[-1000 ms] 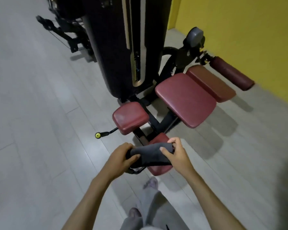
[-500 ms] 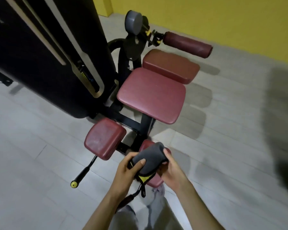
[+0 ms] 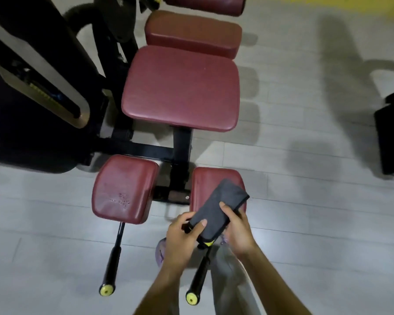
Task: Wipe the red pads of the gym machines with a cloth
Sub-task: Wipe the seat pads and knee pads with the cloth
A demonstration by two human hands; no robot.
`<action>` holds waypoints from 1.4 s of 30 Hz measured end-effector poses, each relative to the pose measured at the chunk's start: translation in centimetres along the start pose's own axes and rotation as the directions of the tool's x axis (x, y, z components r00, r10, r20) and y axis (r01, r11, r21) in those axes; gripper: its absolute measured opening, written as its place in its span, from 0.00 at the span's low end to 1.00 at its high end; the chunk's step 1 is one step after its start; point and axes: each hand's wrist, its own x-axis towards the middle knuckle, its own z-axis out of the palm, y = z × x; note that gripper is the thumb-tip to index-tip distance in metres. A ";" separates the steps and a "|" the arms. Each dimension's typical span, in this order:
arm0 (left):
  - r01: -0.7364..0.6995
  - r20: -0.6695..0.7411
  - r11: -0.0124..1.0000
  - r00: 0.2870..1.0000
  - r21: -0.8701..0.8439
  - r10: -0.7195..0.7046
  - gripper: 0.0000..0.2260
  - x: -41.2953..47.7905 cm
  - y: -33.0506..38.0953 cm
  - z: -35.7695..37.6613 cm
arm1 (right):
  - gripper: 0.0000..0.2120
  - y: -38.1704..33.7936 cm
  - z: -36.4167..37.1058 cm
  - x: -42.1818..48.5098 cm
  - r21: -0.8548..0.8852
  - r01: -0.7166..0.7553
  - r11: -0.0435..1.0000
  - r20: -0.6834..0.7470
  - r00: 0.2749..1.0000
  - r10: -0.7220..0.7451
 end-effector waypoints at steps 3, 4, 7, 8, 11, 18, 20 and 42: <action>0.054 0.111 0.995 0.992 0.089 -0.063 0.06 2.5 -3.9 -0.8 | 0.12 2.4 -0.5 1.8 -0.176 0.180 0.968 -0.164 0.964 -0.209; 0.049 0.131 0.991 0.989 0.128 -0.066 0.06 3.5 -5.2 -1.1 | 0.12 3.1 -1.1 2.8 -0.215 0.214 0.953 -0.197 0.946 -0.257; 0.014 0.115 0.950 0.992 0.312 -0.052 0.05 7.0 -9.5 -1.6 | 0.15 5.3 -3.2 6.1 -0.408 0.254 0.877 -0.208 0.909 -0.360; 0.001 0.101 0.924 0.994 0.382 -0.043 0.07 8.3 -10.8 -1.6 | 0.14 5.9 -4.0 7.3 -0.495 0.263 0.828 -0.181 0.901 -0.395; -0.005 0.070 0.875 0.997 0.484 -0.033 0.16 11.7 -14.1 -0.6 | 0.13 7.1 -5.4 11.6 -0.823 0.295 0.486 -0.031 0.831 -0.555; 0.048 0.017 0.922 0.998 0.384 -0.059 0.22 14.6 -18.3 2.2 | 0.31 6.8 -3.1 22.8 -0.930 0.319 -0.183 0.357 0.661 -0.660; 0.061 -0.009 0.936 0.998 0.346 -0.061 0.22 14.5 -18.9 2.2 | 0.29 8.4 -2.3 24.5 -0.927 0.271 -0.259 0.375 0.679 -0.632; 0.208 -0.087 0.958 0.977 0.195 -0.194 0.20 14.4 -19.1 -0.6 | 0.29 13.1 -1.0 22.2 -0.914 0.294 -0.279 0.401 0.754 -0.519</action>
